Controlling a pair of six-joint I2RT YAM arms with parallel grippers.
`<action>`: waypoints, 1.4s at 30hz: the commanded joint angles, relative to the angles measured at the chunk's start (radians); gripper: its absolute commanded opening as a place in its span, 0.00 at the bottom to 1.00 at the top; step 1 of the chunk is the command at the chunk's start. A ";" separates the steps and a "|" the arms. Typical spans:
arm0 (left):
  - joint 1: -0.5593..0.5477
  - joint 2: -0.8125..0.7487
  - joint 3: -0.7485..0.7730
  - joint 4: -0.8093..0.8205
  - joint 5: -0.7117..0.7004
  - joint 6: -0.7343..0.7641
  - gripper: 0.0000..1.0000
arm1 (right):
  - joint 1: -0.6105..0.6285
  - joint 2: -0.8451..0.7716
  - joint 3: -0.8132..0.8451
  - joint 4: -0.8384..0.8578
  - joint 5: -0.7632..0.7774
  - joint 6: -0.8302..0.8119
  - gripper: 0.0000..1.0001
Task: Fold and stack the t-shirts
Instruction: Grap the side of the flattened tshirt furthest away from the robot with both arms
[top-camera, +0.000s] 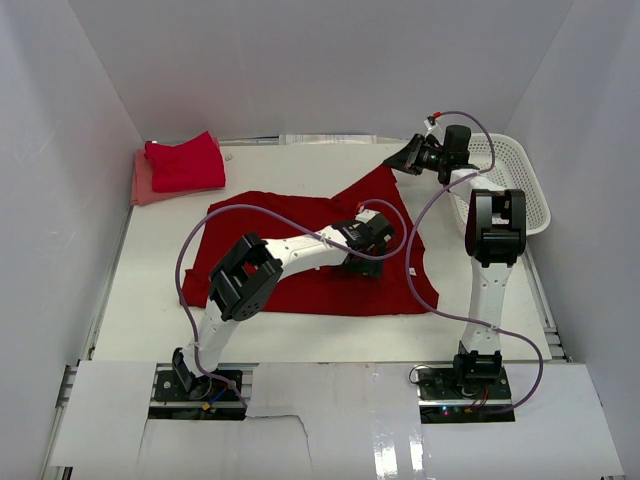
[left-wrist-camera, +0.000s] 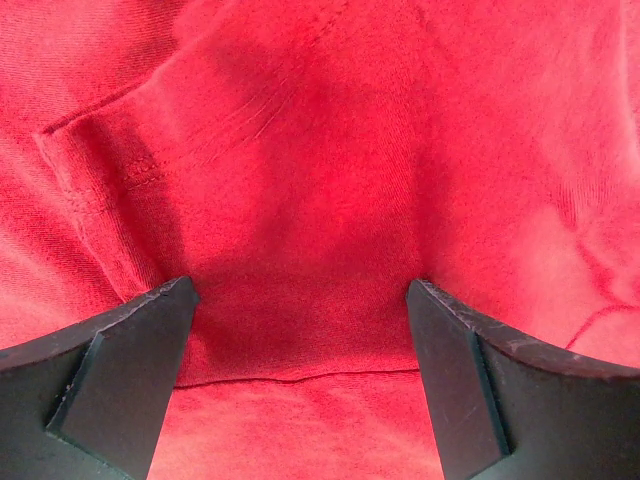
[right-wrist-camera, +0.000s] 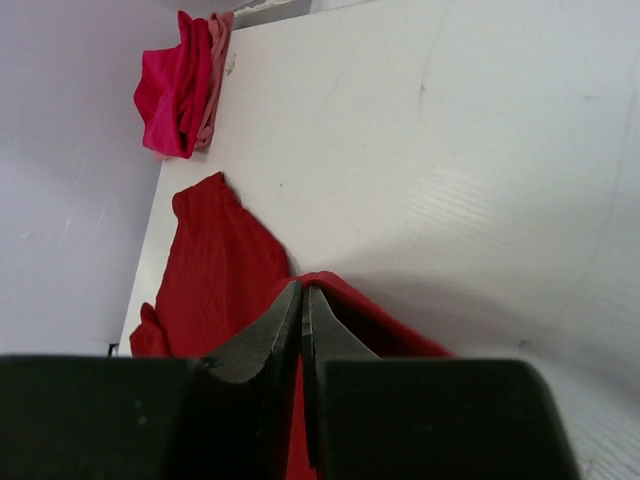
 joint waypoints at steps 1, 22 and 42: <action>-0.025 0.135 -0.113 -0.214 0.160 -0.024 0.98 | -0.006 0.027 0.077 -0.049 -0.033 -0.067 0.08; -0.025 0.138 -0.110 -0.216 0.169 -0.021 0.98 | -0.013 -0.090 0.039 -0.534 0.268 -0.409 0.65; -0.156 0.090 -0.205 -0.214 0.260 -0.067 0.98 | -0.013 0.157 0.393 -0.609 0.233 -0.369 0.64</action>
